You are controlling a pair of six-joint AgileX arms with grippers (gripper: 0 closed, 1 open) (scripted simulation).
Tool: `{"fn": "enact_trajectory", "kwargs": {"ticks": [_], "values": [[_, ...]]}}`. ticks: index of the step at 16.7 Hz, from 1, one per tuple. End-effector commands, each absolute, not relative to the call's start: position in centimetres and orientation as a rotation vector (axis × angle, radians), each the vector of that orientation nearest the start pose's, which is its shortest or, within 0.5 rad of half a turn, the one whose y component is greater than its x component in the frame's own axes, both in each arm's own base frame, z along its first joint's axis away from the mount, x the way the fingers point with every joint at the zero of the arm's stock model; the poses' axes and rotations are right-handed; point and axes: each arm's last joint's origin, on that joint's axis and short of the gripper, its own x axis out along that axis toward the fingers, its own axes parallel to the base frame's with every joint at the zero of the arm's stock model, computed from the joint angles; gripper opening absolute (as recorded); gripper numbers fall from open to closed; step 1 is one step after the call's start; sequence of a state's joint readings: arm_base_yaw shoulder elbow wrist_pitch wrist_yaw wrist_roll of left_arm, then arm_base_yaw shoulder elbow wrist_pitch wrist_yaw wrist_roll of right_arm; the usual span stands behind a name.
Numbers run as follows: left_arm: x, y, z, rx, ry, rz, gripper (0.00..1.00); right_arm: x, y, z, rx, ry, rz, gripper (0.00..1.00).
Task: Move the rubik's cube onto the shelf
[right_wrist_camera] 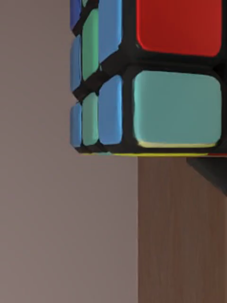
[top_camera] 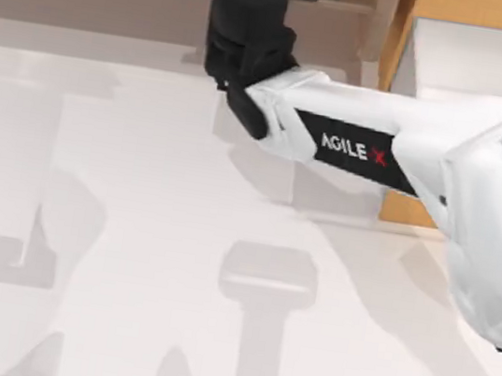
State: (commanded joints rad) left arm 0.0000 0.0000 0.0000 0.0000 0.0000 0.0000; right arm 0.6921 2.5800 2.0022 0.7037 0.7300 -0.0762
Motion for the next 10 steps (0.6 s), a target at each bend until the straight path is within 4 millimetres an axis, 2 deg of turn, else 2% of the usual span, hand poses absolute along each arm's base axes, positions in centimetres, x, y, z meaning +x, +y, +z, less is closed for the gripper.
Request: {"fn": "enact_trajectory", "kwargs": {"ticks": [5,10], "values": [[10.57,-0.12,16.00,0.000,0.000,0.000,1.00,45.30,35.91,16.81,-0.001,-0.101,-0.012,0.00],[10.57,-0.12,16.00,0.000,0.000,0.000,1.00,45.30,35.91,16.81,-0.001,-0.101,-0.012,0.38]]}}
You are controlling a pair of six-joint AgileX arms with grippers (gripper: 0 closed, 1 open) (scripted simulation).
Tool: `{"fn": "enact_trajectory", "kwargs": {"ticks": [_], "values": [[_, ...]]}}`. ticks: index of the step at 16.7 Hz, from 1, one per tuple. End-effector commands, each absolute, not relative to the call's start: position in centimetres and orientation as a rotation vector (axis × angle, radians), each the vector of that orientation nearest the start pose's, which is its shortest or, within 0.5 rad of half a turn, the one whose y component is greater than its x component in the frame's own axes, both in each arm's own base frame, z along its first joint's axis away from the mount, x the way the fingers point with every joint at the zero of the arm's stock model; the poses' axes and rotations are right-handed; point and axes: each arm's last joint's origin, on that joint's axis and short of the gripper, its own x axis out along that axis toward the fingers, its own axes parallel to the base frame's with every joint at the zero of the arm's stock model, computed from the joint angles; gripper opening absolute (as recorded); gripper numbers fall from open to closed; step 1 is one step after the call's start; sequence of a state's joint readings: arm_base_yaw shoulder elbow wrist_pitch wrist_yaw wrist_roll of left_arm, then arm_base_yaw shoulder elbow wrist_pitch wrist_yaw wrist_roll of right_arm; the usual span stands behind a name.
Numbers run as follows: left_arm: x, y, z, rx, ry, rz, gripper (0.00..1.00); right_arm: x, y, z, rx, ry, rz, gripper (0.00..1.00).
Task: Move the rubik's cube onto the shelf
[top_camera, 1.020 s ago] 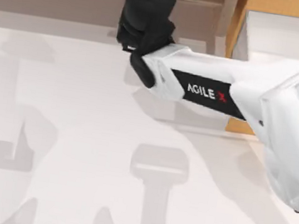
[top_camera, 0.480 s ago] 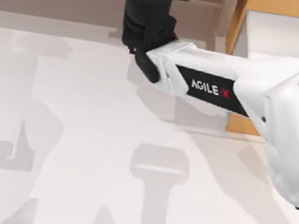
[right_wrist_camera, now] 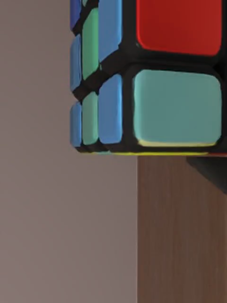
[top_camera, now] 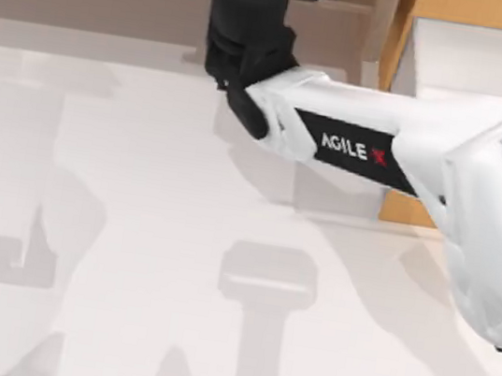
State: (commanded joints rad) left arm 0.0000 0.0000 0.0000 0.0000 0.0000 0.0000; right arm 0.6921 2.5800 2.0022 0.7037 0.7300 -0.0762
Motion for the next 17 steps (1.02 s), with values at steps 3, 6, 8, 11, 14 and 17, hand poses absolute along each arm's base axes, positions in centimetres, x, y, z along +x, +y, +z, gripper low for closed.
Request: {"fn": "enact_trajectory", "kwargs": {"ticks": [3,6,8,11,14,17], "values": [[10.57,-0.12,16.00,0.000,0.000,0.000,1.00,45.30,35.91,16.81,-0.001,-0.101,-0.012,0.60],[10.57,-0.12,16.00,0.000,0.000,0.000,1.00,45.30,35.91,16.81,-0.001,-0.101,-0.012,0.83],[10.57,-0.12,16.00,0.000,0.000,0.000,1.00,45.30,35.91,16.81,-0.001,-0.101,-0.012,0.98],[10.57,-0.12,16.00,0.000,0.000,0.000,1.00,45.30,35.91,16.81,-0.001,-0.101,-0.012,1.00],[10.57,-0.12,16.00,0.000,0.000,0.000,1.00,45.30,35.91,16.81,-0.001,-0.101,-0.012,1.00],[10.57,-0.12,16.00,0.000,0.000,0.000,1.00,45.15,36.10,16.80,0.000,-0.101,-0.007,1.00]]}}
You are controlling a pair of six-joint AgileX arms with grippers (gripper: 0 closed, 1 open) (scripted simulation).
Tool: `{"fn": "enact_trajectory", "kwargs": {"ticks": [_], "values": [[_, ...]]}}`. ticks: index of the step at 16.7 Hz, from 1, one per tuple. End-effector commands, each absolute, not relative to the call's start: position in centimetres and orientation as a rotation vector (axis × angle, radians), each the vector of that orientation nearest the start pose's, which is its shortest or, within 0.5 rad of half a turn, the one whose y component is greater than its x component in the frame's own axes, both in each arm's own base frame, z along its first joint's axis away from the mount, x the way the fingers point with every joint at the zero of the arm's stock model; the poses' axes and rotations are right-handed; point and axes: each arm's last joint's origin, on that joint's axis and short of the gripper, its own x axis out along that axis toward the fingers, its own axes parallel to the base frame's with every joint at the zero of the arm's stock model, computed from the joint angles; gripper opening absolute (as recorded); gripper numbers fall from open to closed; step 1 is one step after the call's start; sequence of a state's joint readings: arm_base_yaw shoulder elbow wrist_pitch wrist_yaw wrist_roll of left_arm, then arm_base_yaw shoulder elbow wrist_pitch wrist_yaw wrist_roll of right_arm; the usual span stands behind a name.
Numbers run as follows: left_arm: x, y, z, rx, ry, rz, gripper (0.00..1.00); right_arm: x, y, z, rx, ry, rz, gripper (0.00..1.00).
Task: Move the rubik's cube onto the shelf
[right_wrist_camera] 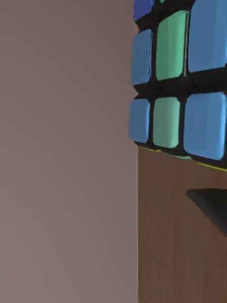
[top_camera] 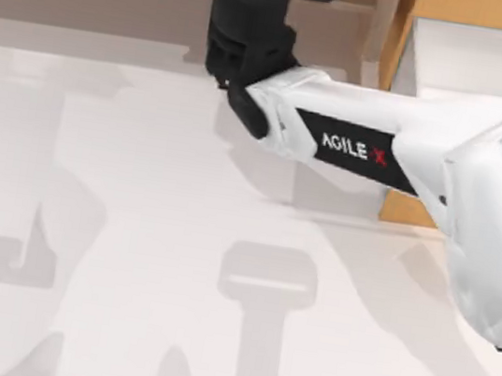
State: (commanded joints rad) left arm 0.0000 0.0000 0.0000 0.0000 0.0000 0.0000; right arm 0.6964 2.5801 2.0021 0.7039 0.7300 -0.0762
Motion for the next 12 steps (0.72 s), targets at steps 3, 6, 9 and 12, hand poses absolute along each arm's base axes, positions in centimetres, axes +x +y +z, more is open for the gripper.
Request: {"fn": "enact_trajectory", "kwargs": {"ticks": [3,6,9,12], "values": [[10.6,-0.1,16.0,0.000,0.000,0.000,1.00,44.8,35.9,17.3,-0.009,-0.119,0.004,1.00],[10.6,-0.1,16.0,0.000,0.000,0.000,1.00,43.4,35.2,18.6,-0.059,-0.174,0.044,1.00],[10.6,-0.1,16.0,0.000,0.000,0.000,1.00,40.8,33.8,19.4,-0.165,-0.244,0.095,1.00],[10.6,-0.1,16.0,0.000,0.000,0.000,1.00,37.2,31.6,18.4,-0.337,-0.300,0.147,1.00]]}}
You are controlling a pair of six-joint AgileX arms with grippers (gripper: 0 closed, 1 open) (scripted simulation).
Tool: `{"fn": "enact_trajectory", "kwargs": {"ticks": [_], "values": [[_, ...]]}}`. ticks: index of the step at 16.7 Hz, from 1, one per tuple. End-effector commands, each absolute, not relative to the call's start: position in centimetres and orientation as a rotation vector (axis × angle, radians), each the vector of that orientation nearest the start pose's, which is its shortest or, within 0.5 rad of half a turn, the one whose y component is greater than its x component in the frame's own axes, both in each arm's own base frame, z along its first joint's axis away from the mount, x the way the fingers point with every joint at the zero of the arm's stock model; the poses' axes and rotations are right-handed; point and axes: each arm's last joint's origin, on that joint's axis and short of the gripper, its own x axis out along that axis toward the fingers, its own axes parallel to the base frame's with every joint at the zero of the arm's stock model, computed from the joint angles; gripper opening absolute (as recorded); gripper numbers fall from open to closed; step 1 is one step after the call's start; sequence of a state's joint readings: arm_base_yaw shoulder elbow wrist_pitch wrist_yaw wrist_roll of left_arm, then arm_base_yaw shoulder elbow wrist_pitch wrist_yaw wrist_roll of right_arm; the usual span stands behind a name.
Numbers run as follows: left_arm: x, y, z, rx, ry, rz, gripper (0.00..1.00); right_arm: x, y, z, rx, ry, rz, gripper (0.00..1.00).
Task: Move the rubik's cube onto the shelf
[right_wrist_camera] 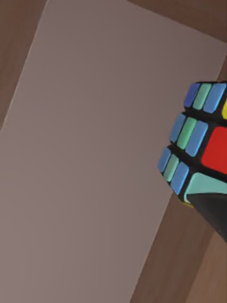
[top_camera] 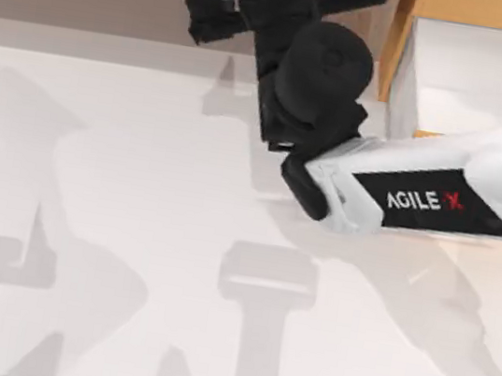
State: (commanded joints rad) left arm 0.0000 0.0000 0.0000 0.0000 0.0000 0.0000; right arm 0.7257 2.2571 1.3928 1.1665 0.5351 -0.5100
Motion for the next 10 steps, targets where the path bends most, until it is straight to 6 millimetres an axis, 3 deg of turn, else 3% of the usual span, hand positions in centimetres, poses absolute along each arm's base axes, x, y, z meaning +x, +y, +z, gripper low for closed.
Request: {"fn": "enact_trajectory", "kwargs": {"ticks": [4,7,10], "values": [[10.6,-0.1,16.0,0.000,0.000,0.000,1.00,31.7,26.5,14.0,-0.666,-0.310,0.200,1.00],[10.6,-0.1,16.0,0.000,0.000,0.000,1.00,27.7,21.0,10.5,-0.949,-0.262,0.216,1.00],[10.6,-0.1,16.0,0.000,0.000,0.000,1.00,24.6,15.5,8.5,-1.205,-0.190,0.198,1.00]]}}
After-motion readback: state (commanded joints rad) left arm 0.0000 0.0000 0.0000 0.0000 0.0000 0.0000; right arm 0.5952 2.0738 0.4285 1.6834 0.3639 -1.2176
